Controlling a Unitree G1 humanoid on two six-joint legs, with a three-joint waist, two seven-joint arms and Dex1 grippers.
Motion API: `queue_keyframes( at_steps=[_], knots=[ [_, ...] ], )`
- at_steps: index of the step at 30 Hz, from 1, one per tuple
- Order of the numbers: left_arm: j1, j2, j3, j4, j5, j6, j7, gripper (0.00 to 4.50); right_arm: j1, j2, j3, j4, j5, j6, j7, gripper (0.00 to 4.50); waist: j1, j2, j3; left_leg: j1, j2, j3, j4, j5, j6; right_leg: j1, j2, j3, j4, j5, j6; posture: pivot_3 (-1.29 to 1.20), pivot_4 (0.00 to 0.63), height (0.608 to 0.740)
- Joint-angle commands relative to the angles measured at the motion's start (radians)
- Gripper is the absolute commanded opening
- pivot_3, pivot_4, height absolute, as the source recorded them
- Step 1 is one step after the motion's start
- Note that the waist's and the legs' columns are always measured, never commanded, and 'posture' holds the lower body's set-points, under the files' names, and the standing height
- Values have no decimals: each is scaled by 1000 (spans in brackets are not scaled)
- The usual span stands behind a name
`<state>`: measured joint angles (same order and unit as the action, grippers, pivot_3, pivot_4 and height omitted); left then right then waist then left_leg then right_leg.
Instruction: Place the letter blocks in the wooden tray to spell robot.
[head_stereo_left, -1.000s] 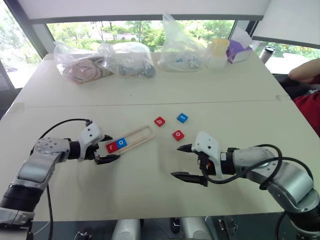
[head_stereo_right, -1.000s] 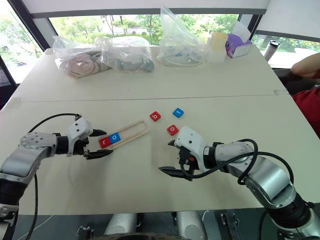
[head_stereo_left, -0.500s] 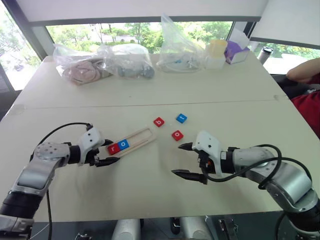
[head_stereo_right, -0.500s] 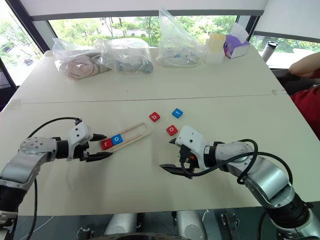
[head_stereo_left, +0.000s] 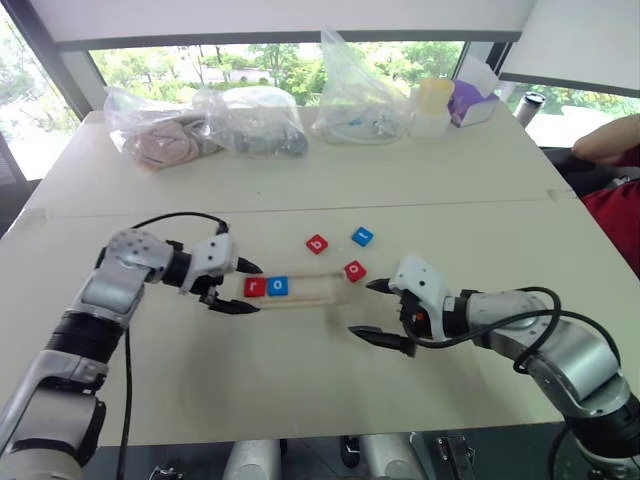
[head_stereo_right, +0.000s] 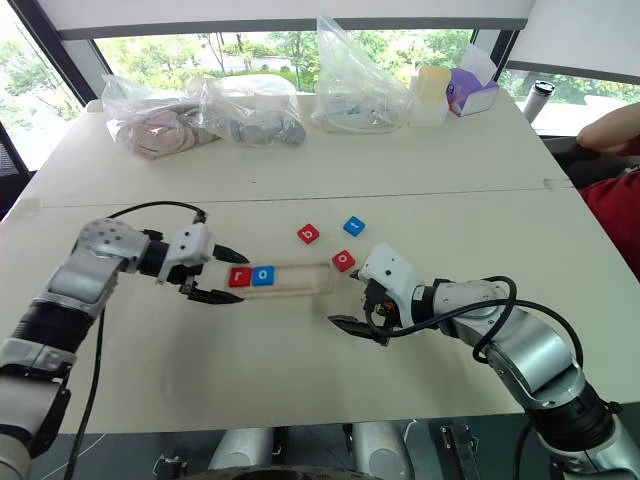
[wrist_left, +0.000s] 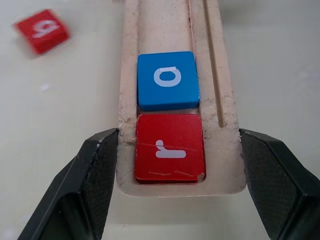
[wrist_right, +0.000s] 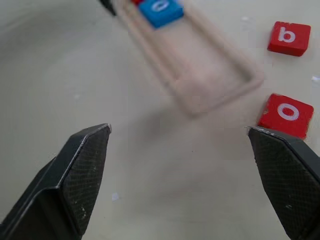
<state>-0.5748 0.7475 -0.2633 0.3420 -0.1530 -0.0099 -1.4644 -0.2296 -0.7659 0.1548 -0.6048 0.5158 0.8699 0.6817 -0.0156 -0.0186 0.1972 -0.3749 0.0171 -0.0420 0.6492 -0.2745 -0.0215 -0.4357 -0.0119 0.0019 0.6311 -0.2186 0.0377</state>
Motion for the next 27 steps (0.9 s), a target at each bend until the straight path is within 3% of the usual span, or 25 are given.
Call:
queue_keyframes(
  at_steps=[1, 8, 9, 10, 17, 20, 27],
  knots=[
    [-6, 3, -10, 36, 31, -72, -33, 3127, 15, 12, -35, -60, 10, 17, -31, 4500, 2, 0, 0, 0, 0, 0, 0, 0, 0, 0, 0, 0, 0, 0, 0, 0, 150, 740],
    [-13, 5, -28, 86, 75, -108, -45, 3127, 23, 33, -35, -81, 14, 42, -68, 4500, 2, 0, 0, 0, 0, 0, 0, 0, 0, 0, 0, 0, 1, 0, 0, 0, 150, 740],
    [-12, 4, -28, 87, 77, -103, -45, 4148, 22, 35, -34, -80, 12, 43, -71, 4500, 2, 0, 0, 0, 0, 0, 1, 0, 0, 0, 0, 0, 1, 0, 0, 0, 150, 740],
    [-10, 4, -28, 86, 76, -92, -46, 4437, 20, 38, -33, -77, 11, 43, -73, 4500, 2, 0, 0, 1, 0, 0, 1, 0, 0, 0, 0, 0, 1, 0, 0, 0, 150, 740],
    [24, 0, -10, 22, 71, -40, -4, 4479, -13, 73, -40, -31, -4, 30, -106, 4500, 1, 0, -1, 1, 0, 0, 0, 0, 0, 1, 0, 0, 1, 0, 0, 0, 150, 740],
    [23, 48, 31, -32, 33, 30, -27, 4479, -142, 192, -54, 75, -17, 59, -204, 4500, -6, 0, 0, 1, 0, 0, 1, 0, 0, 1, 1, 0, 1, 0, 0, 0, 150, 740],
    [32, 149, 113, -177, -41, 211, -34, 4479, -423, 433, 65, 417, -137, 124, -337, 4500, -7, -1, -1, 1, 2, 0, 0, 0, 0, -2, 3, 1, 3, 2, -3, 0, 150, 740]
  ],
)
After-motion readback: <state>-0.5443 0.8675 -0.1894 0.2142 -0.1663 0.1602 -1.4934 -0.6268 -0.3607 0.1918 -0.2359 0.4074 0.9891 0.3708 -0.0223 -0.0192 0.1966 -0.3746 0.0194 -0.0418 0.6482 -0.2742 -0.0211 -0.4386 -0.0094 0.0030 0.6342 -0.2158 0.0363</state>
